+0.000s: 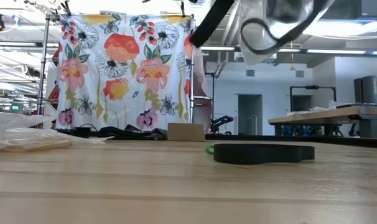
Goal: Sort rubber bands
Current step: Put the black rubber band into the transparent zip bag
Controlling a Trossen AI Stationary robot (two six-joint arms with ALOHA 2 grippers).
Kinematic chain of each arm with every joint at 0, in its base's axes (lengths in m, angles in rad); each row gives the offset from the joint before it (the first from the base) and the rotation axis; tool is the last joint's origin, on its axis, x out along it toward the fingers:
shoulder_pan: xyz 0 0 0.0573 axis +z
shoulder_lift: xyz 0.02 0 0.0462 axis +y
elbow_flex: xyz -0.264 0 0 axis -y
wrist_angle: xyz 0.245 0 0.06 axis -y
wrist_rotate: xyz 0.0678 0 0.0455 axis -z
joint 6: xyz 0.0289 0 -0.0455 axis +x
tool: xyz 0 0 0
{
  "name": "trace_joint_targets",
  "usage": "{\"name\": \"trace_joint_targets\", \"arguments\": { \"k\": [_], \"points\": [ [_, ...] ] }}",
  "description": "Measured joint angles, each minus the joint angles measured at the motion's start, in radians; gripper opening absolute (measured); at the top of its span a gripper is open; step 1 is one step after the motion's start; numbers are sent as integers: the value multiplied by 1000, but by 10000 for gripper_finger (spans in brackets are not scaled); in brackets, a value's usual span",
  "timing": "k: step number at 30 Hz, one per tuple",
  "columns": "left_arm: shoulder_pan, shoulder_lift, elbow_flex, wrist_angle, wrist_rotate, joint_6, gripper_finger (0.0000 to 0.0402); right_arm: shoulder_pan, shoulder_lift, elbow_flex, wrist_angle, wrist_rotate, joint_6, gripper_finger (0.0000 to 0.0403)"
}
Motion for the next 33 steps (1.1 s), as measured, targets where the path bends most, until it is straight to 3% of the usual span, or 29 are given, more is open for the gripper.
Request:
{"name": "trace_joint_targets", "arguments": {
  "k": [5, 12, 17, 23, 27, 33],
  "points": [
    [-1, 0, 0, -29, 33, -13, 0, 0, 0, 9, 53, 5, -46, 0],
    [-8, 0, 0, -156, 52, -88, 0, -2, 0, 36, -16, 36, -49, 0],
    [-11, 0, 0, -218, -24, -156, 0, -2, 1, 90, -190, 36, -35, 0],
    [-27, 0, 0, -307, -34, -224, 0, -2, 0, 163, -405, 37, -23, 0],
    [-47, 0, 22, -393, -135, -286, 0, -2, 0, 195, -470, 38, -30, 0],
    [-137, -2, 91, -547, -405, -359, 0, -2, 0, 211, -534, 40, -30, 0]
  ]
}}
